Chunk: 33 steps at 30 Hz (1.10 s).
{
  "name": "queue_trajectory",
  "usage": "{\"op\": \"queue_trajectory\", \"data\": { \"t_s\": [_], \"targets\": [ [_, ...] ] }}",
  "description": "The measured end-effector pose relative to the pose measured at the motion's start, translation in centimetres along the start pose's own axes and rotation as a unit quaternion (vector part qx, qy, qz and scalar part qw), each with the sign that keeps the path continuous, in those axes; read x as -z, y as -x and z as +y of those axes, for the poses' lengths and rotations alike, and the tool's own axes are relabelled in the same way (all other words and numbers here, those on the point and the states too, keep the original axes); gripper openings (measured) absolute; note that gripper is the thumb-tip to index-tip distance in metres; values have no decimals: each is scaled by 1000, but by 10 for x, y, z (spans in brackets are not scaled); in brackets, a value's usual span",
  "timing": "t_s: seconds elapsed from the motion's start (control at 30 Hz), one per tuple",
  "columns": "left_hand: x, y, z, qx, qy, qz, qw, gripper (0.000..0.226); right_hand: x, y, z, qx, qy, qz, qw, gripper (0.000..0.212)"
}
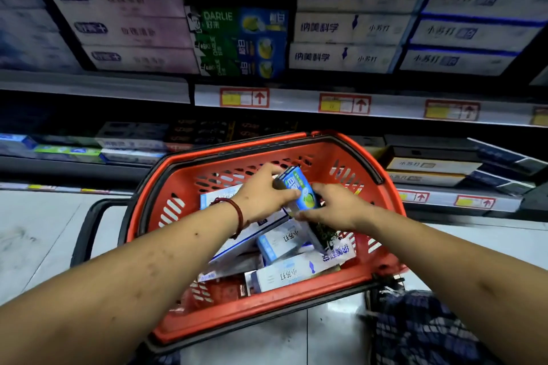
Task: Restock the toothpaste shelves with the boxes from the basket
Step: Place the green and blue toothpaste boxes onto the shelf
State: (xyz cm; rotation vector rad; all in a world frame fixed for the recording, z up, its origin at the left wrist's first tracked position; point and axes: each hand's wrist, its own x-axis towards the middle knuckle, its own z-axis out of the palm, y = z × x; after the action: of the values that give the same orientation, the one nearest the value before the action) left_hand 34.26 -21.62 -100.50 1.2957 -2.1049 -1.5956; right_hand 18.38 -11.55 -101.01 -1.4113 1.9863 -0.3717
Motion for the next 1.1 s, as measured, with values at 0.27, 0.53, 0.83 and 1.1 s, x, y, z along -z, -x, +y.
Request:
{"op": "queue_trajectory", "data": {
  "t_s": [0.27,0.53,0.83,1.1],
  "targets": [
    [16,7,27,5,122,-46,991,18,24,6,-38,-81,-408,118,902,28],
    [40,21,46,-24,139,-80,987,32,58,7,-49,-87,-637,159,749,39],
    [113,14,87,-77,261,39,961,42,111,12,-52,-28,-643,265,718,20],
    [137,5,112,-96,350,208,908,14,121,-9,-99,24,-505,375,777,17]
  ]
}}
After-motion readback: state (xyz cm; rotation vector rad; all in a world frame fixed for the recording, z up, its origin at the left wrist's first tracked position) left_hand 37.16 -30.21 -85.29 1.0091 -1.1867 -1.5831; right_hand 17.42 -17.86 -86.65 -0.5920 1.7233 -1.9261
